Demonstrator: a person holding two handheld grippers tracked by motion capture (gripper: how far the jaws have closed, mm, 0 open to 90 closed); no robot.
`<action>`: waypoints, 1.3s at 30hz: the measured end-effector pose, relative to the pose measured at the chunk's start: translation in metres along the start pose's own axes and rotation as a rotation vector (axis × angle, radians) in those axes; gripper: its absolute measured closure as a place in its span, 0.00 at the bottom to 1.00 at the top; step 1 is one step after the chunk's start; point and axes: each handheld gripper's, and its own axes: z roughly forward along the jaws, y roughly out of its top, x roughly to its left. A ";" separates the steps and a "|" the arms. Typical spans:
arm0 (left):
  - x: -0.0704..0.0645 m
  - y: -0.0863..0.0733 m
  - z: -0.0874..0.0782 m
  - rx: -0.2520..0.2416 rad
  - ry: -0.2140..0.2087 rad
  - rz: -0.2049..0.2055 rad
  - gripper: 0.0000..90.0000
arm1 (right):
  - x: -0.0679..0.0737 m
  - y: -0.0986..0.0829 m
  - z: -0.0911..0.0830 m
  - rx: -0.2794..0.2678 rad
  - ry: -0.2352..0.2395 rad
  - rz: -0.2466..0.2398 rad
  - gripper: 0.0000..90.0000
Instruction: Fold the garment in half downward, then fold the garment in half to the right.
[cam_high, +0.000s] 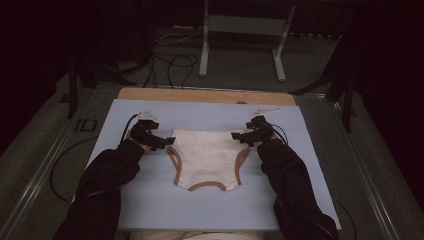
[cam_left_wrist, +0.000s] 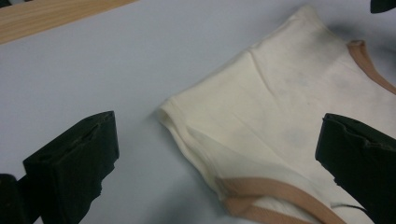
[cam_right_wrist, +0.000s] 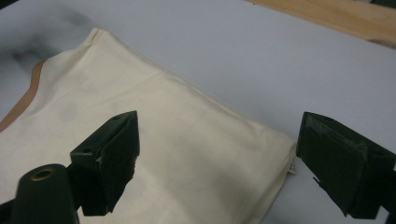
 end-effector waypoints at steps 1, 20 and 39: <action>-0.002 -0.001 -0.002 -0.002 -0.005 0.004 0.00 | 0.001 0.000 -0.001 -0.002 -0.002 -0.007 0.15; -0.046 -0.002 -0.034 -0.039 -0.100 0.139 0.00 | 0.024 0.011 -0.020 0.004 0.016 -0.069 0.15; -0.090 -0.033 -0.050 -0.025 -0.192 0.290 0.01 | 0.061 0.049 0.000 -0.005 0.117 -0.128 0.14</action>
